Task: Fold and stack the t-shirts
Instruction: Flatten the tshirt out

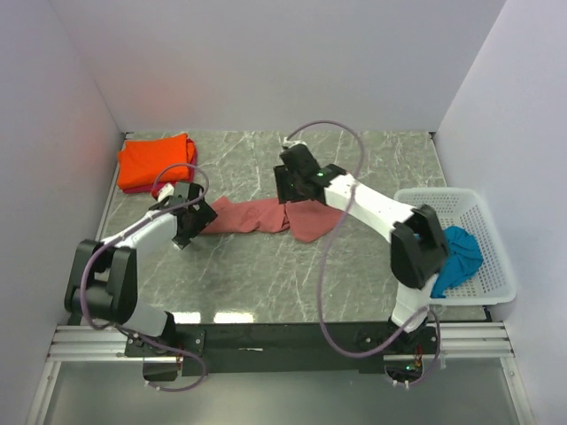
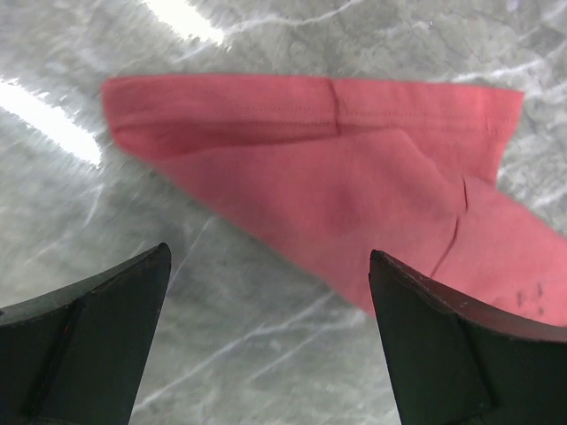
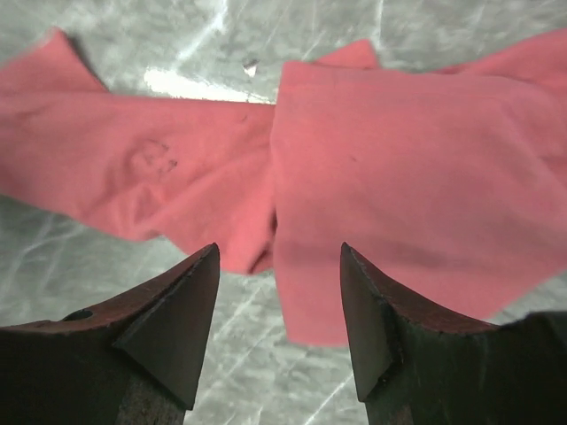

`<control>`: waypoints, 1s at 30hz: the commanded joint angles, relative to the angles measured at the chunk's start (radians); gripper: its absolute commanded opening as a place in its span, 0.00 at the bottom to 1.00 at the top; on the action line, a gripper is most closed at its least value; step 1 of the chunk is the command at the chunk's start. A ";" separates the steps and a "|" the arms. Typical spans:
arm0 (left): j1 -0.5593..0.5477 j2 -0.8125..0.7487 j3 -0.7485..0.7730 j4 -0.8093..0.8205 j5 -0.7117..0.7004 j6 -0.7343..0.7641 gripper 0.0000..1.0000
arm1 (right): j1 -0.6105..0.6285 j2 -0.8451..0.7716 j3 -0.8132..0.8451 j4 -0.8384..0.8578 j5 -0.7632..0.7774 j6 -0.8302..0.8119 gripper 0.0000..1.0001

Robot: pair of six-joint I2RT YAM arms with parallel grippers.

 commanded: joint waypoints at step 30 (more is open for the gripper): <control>0.014 -0.062 0.105 0.103 -0.058 0.077 0.01 | 0.009 -0.072 -0.040 0.088 0.273 0.003 0.00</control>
